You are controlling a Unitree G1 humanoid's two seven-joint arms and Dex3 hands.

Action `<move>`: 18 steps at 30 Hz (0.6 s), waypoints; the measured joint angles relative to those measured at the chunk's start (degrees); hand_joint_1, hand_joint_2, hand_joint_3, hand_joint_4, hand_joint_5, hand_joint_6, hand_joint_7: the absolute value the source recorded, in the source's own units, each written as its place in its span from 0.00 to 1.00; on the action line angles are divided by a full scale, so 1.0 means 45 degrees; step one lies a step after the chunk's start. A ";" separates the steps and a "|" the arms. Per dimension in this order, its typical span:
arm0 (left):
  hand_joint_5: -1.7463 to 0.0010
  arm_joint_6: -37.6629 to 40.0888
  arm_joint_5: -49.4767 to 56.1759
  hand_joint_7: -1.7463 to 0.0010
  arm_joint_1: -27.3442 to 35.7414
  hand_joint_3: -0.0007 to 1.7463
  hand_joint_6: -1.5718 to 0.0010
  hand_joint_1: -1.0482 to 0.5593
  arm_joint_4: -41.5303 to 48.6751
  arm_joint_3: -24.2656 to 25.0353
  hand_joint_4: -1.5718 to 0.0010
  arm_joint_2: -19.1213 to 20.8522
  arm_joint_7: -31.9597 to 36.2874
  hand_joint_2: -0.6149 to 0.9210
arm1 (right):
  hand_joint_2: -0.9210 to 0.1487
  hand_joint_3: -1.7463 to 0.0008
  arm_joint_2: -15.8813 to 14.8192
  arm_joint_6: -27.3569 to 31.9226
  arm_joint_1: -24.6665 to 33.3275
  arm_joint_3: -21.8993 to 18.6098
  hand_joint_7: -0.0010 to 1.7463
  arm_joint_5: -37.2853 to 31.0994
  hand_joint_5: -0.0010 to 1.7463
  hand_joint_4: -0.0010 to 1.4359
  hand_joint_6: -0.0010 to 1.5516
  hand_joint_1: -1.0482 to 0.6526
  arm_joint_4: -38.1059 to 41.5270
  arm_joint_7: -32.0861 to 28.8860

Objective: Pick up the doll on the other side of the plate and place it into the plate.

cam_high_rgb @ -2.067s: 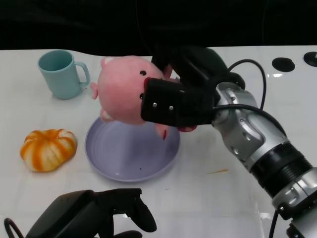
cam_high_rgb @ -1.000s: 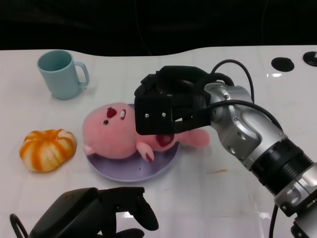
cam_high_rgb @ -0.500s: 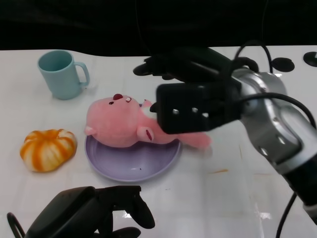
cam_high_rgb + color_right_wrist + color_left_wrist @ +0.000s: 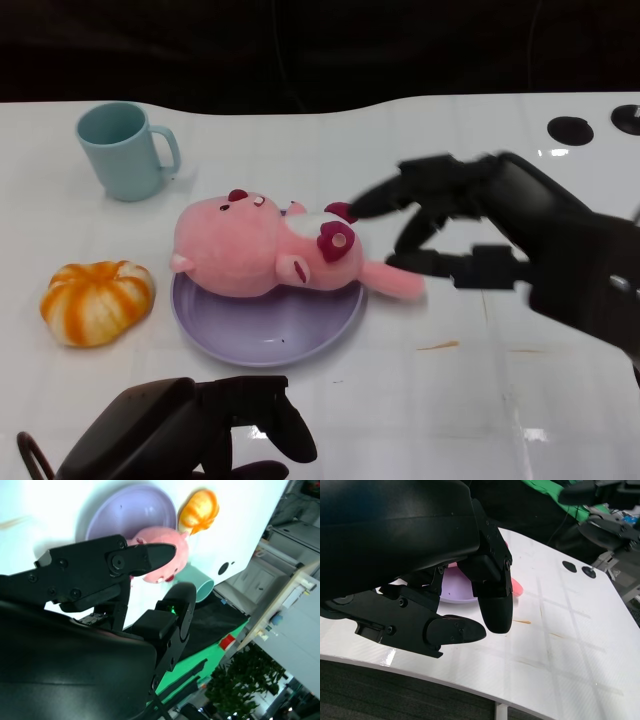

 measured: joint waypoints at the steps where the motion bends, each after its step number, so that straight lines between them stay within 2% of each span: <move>1: 0.01 0.0008 0.0000 0.45 -0.0002 0.21 0.56 0.51 -0.0009 -0.0005 0.63 0.0003 -0.0001 1.00 | 0.26 0.54 -0.0011 0.0066 0.0429 -0.0184 0.61 0.0302 0.78 0.41 0.41 0.58 -0.0293 0.0002; 4: 0.00 0.0039 -0.0006 0.45 -0.0022 0.22 0.56 0.51 -0.0026 0.0000 0.62 0.0007 -0.0003 1.00 | 0.38 0.39 -0.0164 0.0117 0.1311 -0.0584 0.66 0.0978 0.80 0.48 0.46 0.59 -0.0940 0.0006; 7: 0.00 0.0075 -0.0026 0.45 -0.0049 0.22 0.56 0.51 -0.0078 0.0001 0.62 -0.0004 -0.0003 1.00 | 0.47 0.29 -0.0551 0.0312 0.2029 -0.0926 0.69 0.1323 0.82 0.53 0.50 0.60 -0.1653 0.0018; 13: 0.00 0.0040 -0.0121 0.45 -0.0065 0.23 0.56 0.51 -0.0119 0.0118 0.62 0.0003 -0.0002 0.99 | 0.51 0.24 -0.1095 0.1865 0.3124 -0.1001 0.71 0.1447 0.84 0.57 0.52 0.62 -0.3533 -0.0172; 18: 0.01 -0.0001 -0.0156 0.45 -0.0057 0.23 0.56 0.51 -0.0116 0.0284 0.63 0.0040 -0.0002 1.00 | 0.50 0.27 -0.1250 0.3151 0.3643 -0.1077 0.75 0.1591 0.88 0.57 0.50 0.60 -0.4765 -0.0444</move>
